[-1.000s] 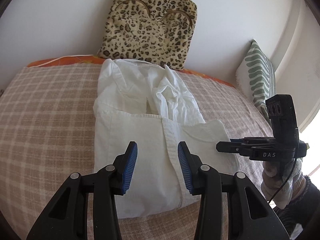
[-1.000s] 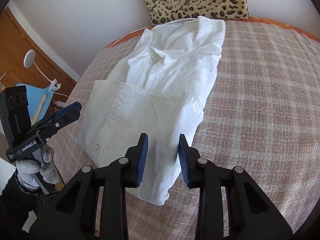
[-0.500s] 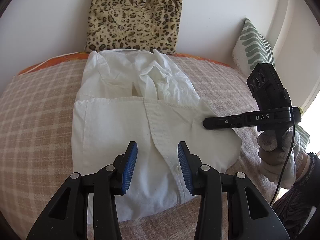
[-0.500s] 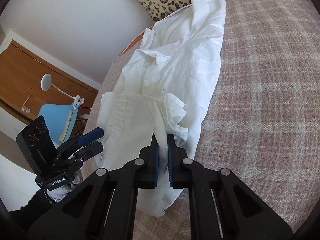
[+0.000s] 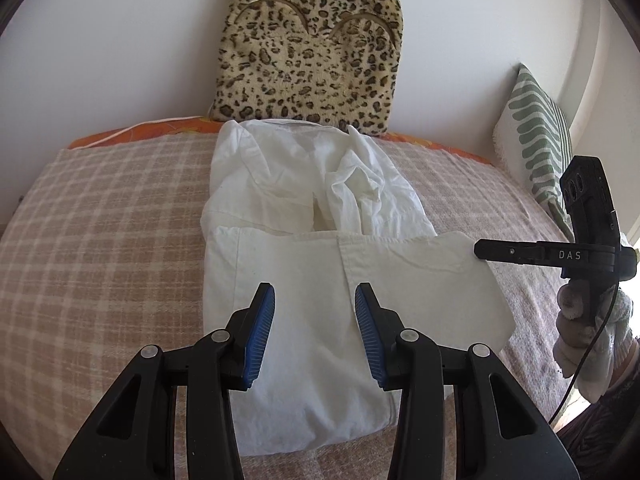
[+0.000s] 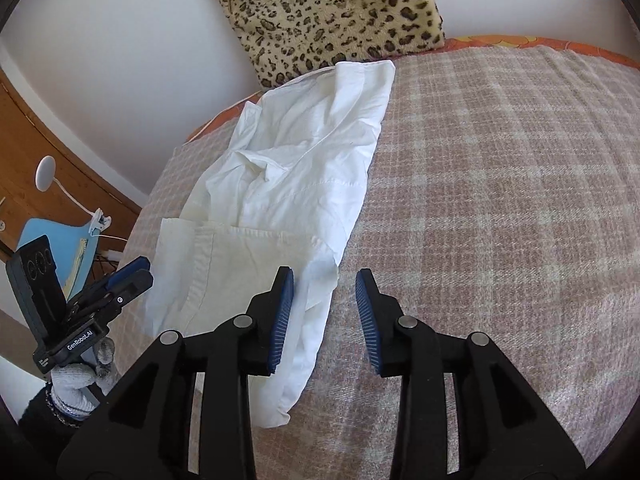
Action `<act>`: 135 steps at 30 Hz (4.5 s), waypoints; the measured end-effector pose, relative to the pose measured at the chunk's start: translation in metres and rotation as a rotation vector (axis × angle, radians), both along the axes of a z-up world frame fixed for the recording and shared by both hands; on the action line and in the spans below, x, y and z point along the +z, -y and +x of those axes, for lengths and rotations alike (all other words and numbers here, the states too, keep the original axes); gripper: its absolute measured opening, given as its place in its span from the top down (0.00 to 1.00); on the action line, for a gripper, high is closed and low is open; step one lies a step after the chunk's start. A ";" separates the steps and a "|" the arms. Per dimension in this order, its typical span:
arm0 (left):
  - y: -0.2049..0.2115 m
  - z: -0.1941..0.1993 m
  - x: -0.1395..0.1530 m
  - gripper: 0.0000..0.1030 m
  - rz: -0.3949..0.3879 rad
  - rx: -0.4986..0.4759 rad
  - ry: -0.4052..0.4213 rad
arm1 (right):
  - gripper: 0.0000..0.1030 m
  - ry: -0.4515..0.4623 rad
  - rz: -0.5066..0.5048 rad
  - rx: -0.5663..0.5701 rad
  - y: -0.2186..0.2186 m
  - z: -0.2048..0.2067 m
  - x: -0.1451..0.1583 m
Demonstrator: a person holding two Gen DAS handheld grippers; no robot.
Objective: Fold small clothes
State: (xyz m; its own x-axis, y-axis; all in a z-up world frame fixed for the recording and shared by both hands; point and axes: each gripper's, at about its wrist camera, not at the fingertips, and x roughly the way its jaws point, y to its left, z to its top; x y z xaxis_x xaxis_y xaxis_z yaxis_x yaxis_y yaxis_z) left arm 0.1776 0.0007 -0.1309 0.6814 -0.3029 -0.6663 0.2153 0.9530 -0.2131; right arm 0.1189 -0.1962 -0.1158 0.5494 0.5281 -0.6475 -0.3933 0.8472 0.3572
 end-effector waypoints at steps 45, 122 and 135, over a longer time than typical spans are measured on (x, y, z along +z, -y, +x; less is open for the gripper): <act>-0.041 0.034 -0.039 0.60 0.117 0.152 -0.081 | 0.69 0.096 -0.127 0.097 -0.040 -0.044 0.003; -0.087 0.283 0.011 0.97 -0.269 -0.031 -0.053 | 0.97 0.065 0.016 0.112 -0.044 0.241 0.089; -0.081 0.187 0.066 0.98 -0.249 -0.056 0.061 | 0.97 0.163 -0.037 0.164 -0.049 0.136 0.137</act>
State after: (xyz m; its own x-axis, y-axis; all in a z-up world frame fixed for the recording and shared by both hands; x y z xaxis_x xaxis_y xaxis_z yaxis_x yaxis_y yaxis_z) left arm 0.3648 0.0814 -0.0644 0.6957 -0.4911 -0.5243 0.2862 0.8589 -0.4247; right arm 0.2551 -0.1468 0.0217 0.5573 0.5964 -0.5777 -0.5766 0.7786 0.2476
